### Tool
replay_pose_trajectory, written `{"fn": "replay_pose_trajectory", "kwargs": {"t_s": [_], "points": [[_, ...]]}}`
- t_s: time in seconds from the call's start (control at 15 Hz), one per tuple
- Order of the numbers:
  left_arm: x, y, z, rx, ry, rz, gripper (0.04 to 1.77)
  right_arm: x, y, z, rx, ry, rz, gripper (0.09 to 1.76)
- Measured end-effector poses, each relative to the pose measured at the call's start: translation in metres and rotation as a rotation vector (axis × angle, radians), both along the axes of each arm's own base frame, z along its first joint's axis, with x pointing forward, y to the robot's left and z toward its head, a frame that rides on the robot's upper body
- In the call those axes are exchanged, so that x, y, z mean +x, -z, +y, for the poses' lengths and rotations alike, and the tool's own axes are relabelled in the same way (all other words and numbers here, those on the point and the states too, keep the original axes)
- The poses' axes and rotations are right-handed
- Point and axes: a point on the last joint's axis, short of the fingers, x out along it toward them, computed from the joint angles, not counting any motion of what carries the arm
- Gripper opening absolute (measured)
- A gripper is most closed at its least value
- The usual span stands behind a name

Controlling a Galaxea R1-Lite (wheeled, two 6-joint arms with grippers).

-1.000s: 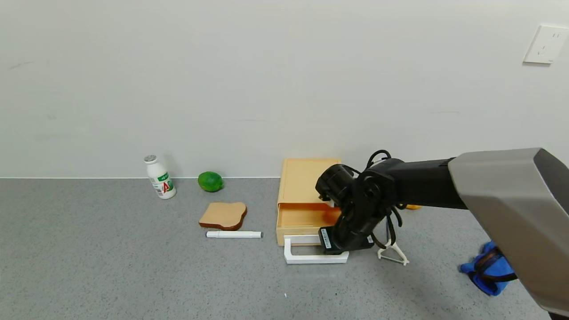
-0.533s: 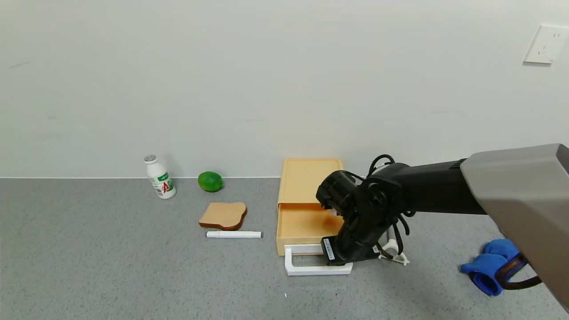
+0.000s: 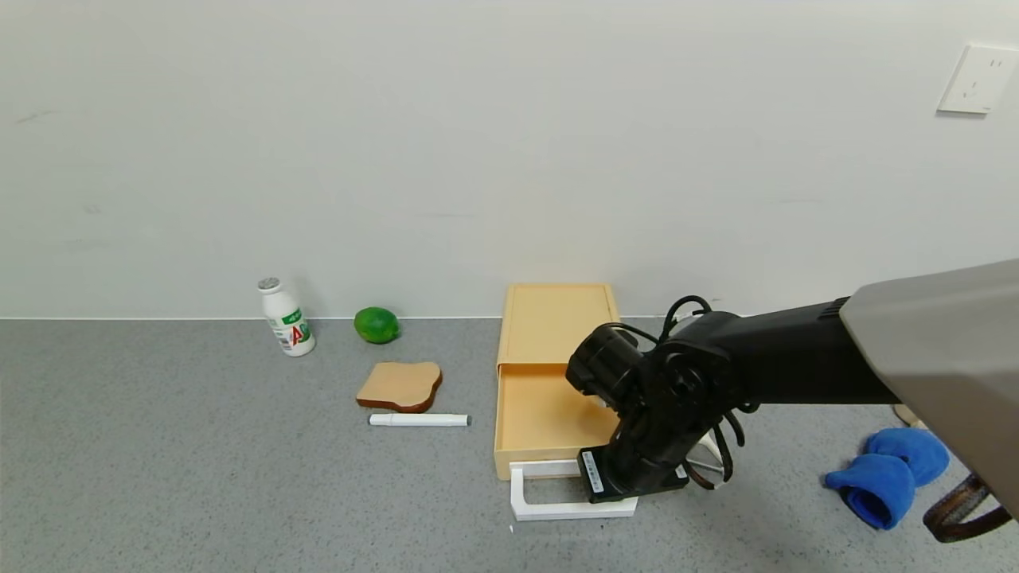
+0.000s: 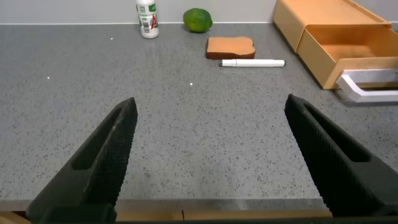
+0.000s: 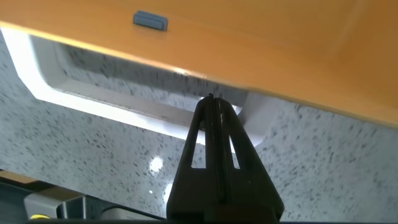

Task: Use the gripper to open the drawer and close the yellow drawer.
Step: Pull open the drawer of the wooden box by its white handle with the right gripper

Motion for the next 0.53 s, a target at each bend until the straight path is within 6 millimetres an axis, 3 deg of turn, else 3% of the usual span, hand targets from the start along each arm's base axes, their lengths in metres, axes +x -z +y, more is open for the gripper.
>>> {"fn": "replay_pose_trajectory", "kwargs": {"t_s": [0.53], "points": [[0.000,0.000,0.000,0.000,0.000,0.000,1.72,-0.014,-0.005,0.003,0.048,-0.015,0.053,0.12]]}}
